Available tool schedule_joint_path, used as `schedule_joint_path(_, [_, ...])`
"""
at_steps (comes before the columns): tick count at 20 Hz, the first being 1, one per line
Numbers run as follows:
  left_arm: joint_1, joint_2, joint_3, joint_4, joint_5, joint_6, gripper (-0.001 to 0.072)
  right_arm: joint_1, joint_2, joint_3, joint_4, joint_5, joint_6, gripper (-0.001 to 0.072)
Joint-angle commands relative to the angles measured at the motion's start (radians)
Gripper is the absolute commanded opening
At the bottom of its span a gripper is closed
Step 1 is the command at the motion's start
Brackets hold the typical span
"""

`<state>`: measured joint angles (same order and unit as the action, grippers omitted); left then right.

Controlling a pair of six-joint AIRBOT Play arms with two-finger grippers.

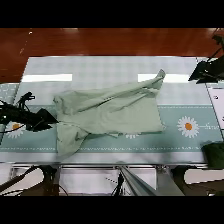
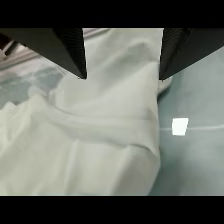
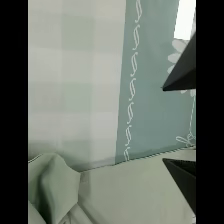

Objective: Fold the shirts.

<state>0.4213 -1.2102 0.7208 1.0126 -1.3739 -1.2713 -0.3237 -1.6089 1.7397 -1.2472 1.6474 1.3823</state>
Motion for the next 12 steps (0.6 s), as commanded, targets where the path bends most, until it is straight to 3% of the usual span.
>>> schedule_joint_path(1, [-0.019,-0.001,-0.046,-0.001,0.151,0.002,0.0552,-0.024,0.009,-0.058,0.023,-0.067,-0.042,0.0484])
schedule_joint_path(6, [-0.085,-0.073,-0.046,-0.045,0.19,-0.001,0.0551,-0.024,0.009,-0.114,0.025,-0.147,-0.056,0.0484])
schedule_joint_path(7, [-0.111,-0.097,-0.046,-0.056,0.197,-0.001,0.0492,-0.024,0.009,-0.119,0.023,-0.148,-0.056,0.0484])
schedule_joint_path(8, [-0.134,-0.116,-0.046,-0.063,0.196,0.0,0.0274,-0.024,0.009,-0.119,0.016,-0.14,-0.056,0.0484])
schedule_joint_path(9, [-0.153,-0.129,-0.046,-0.064,0.192,0.005,0.001,-0.024,0.009,-0.119,-0.003,-0.124,-0.06,0.0484])
schedule_joint_path(12, [-0.164,-0.133,-0.046,-0.063,0.162,0.007,0.0017,-0.077,0.011,-0.198,-0.152,-0.04,-0.043,0.0484])
